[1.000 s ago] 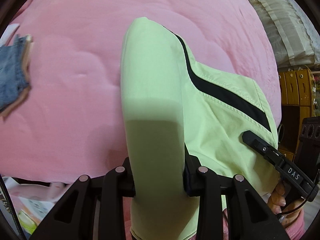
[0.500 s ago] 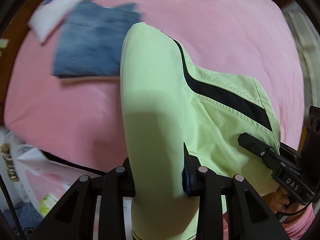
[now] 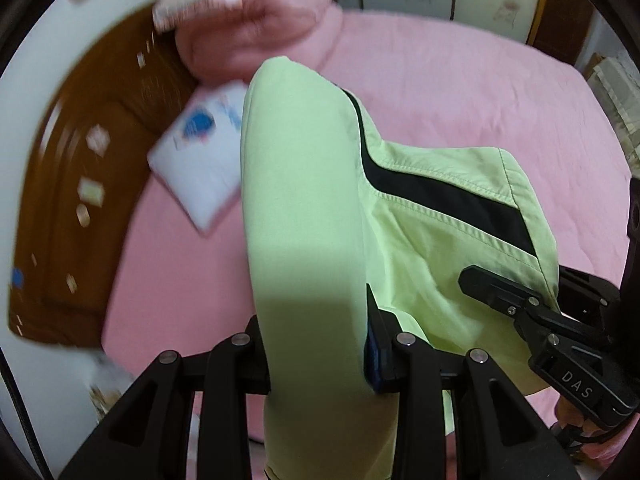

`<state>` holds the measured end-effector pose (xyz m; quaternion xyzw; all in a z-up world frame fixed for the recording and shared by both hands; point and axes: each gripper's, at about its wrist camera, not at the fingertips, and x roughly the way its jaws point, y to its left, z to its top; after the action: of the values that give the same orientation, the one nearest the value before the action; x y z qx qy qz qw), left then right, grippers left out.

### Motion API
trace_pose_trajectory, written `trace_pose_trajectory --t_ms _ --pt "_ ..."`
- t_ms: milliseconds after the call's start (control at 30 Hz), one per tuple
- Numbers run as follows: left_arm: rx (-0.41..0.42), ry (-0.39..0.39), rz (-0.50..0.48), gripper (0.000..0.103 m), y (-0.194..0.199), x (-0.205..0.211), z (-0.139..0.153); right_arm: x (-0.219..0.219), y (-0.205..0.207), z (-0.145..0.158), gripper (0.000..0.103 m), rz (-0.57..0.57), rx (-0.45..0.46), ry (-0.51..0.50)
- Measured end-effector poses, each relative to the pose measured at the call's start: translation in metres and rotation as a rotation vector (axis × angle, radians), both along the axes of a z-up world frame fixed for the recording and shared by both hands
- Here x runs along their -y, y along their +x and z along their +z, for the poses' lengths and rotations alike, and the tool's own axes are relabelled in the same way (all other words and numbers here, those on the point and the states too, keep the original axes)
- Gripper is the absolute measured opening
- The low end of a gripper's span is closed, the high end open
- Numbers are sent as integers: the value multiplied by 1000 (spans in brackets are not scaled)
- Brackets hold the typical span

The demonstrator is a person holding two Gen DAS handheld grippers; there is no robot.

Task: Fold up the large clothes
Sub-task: 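Carry the bundle with both grippers and place it on the clothes stack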

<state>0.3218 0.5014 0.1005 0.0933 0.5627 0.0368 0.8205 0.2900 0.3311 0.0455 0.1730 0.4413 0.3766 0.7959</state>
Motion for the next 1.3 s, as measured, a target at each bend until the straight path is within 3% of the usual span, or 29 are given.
trace_pose_trajectory --t_ms 133,233,300,367,433,467,500,533,567,633,767,1000,1200,1267,1300 --pt "110 47 -75 31 29 -20 -2 -15 19 5 11 -41 89 5" --pt "124 49 -108 31 49 -43 -38 -26 31 -29 11 -88 90 17" --pt "101 43 -113 31 60 -58 -88 -33 41 -74 11 -128 28 49" --pt "68 40 -124 31 71 -73 -142 -41 54 -139 11 -156 -74 50" --pt "-1 80 -159 31 80 -87 -215 -52 70 -199 11 -133 -174 -43" --pt "-17 139 -158 38 79 -93 -244 -56 73 -235 11 -108 -245 -125" --pt "22 181 -181 43 75 -100 -265 -54 71 -261 11 -105 -288 -181" --pt "53 170 -186 46 73 -106 -269 -45 68 -275 13 -105 -291 -139" --pt "76 118 -172 47 72 -115 -266 -37 67 -281 14 -106 -291 -68" --pt "81 -30 -112 48 71 -132 -260 -29 66 -287 15 -122 -312 -29" --pt "97 -65 -119 53 72 -144 -265 -27 56 -288 18 -140 -280 -45" --pt "89 -241 11 71 59 -168 -283 -13 52 -291 28 -168 -275 -69" --pt "123 -158 66 80 52 -158 -288 0 34 -276 41 -128 -261 -162" --pt "139 -134 104 85 49 -156 -288 13 26 -275 56 -168 -289 -173" --pt "151 -119 133 86 45 -153 -287 18 23 -274 57 -185 -303 -160"
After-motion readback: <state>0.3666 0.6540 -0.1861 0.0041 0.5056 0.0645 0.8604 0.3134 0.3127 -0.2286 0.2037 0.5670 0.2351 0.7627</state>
